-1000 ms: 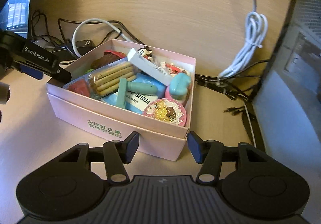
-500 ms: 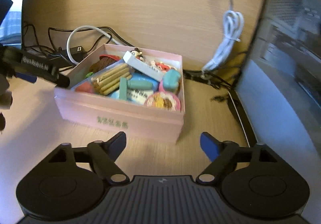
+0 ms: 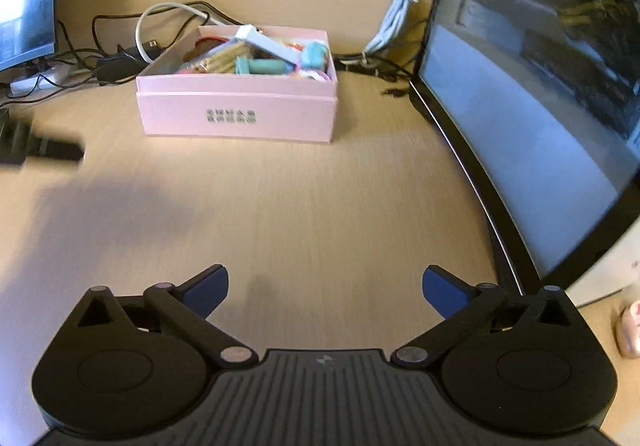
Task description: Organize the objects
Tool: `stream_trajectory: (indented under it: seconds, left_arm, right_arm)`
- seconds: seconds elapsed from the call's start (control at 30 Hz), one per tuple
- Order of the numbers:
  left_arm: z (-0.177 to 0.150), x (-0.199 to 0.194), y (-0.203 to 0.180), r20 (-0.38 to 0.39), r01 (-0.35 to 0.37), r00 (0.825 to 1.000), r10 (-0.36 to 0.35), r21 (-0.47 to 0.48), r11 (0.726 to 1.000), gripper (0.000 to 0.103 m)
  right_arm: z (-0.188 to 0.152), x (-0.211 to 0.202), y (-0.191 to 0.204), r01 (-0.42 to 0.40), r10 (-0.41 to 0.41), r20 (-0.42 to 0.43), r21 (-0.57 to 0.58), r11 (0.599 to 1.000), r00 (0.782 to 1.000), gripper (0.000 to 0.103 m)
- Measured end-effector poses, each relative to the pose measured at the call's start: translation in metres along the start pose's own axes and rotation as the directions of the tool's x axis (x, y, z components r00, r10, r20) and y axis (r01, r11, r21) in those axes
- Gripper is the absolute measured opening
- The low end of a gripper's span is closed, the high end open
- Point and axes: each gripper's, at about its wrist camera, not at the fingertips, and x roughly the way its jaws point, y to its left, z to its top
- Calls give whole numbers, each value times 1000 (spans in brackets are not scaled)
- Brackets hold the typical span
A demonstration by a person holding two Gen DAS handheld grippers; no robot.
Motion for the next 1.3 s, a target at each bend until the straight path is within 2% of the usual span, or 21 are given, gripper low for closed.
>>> stream_trajectory:
  seconds: [0.2, 0.33, 0.43, 0.6, 0.73, 1.3]
  left_arm:
    - [-35, 21, -22, 17, -70, 997, 70, 8, 998, 102]
    - [-35, 30, -32, 55, -125, 991, 124, 21, 992, 102]
    - [-33, 42, -38, 89, -188, 979, 182, 64, 980, 103]
    - [-15, 62, -40, 95, -184, 979, 179, 54, 981, 103]
    - [-12, 67, -41, 99, -178, 980, 172, 62, 982, 103]
    - [-17, 63, -41, 102, -188, 978, 183, 46, 981, 102]
  right_arm:
    - [-15, 18, -8, -30, 32, 44, -44, 999, 999, 103]
    - [-12, 29, -6, -39, 43, 71, -57, 998, 997, 103]
    - [-1, 41, -6, -65, 70, 84, -65, 996, 994, 103]
    - [21, 70, -17, -158, 157, 72, 13, 987, 985, 103]
    - [21, 76, -16, -142, 138, 121, 25, 990, 983, 103]
    - [22, 76, -16, -140, 135, 123, 29, 990, 983, 103]
